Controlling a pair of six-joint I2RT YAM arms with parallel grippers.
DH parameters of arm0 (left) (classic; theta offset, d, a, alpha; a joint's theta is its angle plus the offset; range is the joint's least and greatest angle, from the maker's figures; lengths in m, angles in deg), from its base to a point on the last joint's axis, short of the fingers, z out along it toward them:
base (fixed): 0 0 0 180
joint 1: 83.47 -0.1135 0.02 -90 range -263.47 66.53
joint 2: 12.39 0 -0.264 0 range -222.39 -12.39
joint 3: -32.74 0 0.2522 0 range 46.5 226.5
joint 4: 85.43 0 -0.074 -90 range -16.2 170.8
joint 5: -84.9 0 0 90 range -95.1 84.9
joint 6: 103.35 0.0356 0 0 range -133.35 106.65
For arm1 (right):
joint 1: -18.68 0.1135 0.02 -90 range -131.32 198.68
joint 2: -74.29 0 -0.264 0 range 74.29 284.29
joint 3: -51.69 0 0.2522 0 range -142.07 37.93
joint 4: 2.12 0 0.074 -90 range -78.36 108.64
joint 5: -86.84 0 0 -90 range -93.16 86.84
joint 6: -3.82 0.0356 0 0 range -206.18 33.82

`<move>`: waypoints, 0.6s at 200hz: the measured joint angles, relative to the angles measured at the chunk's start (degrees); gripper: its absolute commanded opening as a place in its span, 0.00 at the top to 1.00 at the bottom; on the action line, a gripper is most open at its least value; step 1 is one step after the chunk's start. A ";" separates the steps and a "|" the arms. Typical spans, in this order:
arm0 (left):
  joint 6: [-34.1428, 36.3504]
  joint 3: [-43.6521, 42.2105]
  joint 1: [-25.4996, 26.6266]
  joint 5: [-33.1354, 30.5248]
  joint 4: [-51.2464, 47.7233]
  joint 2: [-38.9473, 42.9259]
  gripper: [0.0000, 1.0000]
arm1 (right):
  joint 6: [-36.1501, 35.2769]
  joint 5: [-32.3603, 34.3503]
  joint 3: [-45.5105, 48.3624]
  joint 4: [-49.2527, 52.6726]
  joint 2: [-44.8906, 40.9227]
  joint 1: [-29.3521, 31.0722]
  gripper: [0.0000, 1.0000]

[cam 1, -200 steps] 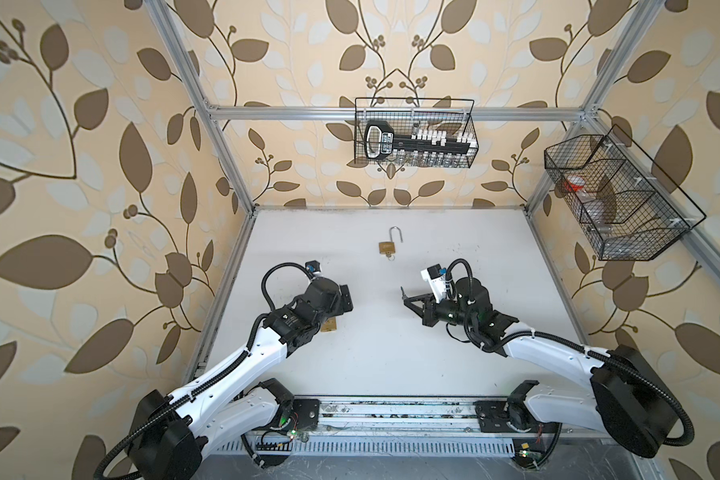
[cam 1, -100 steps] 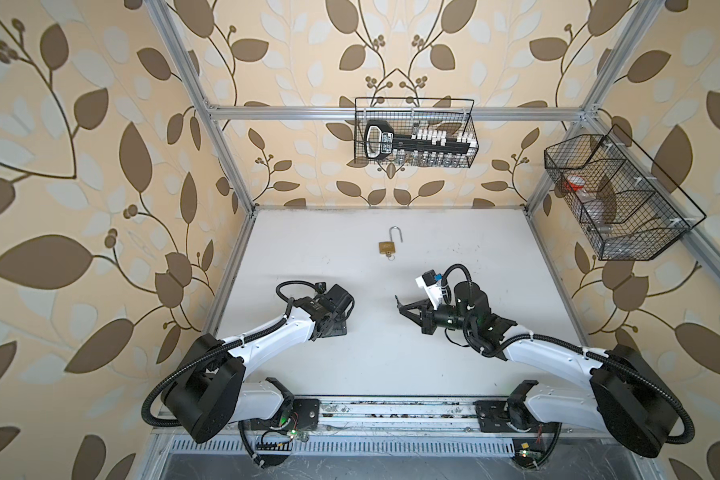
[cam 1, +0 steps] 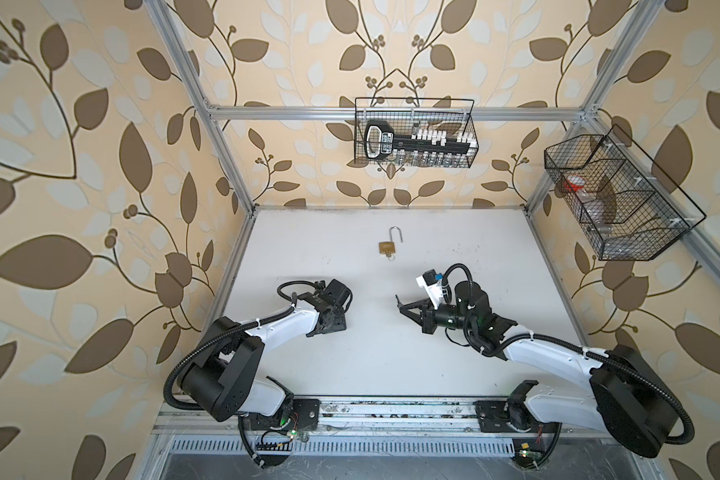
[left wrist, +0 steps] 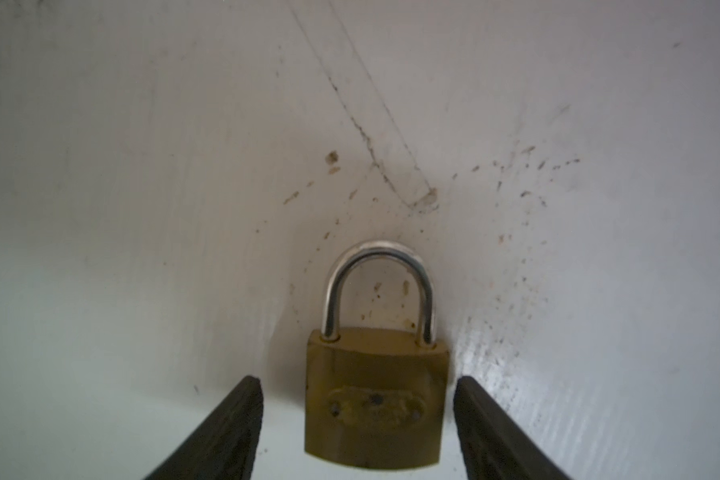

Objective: Unlock with the key
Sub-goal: 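Lower the padlock with the left gripper while the right gripper holds the key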

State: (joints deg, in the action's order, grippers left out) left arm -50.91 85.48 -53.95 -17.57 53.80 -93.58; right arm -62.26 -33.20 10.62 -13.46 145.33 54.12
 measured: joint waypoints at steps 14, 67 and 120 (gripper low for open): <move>-0.07 0.00 -0.37 0.26 0.48 -0.57 0.31 | 0.00 -0.07 0.00 -0.07 0.22 -0.09 1.00; -1.27 0.48 -0.76 0.28 1.53 -2.21 0.50 | 0.02 -0.44 0.00 -0.09 0.59 -0.11 1.00; -3.04 -0.15 -1.14 2.36 2.45 -0.39 0.74 | 0.04 -0.87 0.00 -0.48 0.66 -0.11 1.00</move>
State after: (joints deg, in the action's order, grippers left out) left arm -53.95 85.33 -55.09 -15.21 56.25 -93.97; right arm -62.22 -34.08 10.62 -13.94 145.99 54.01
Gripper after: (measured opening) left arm 0.486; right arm 0.048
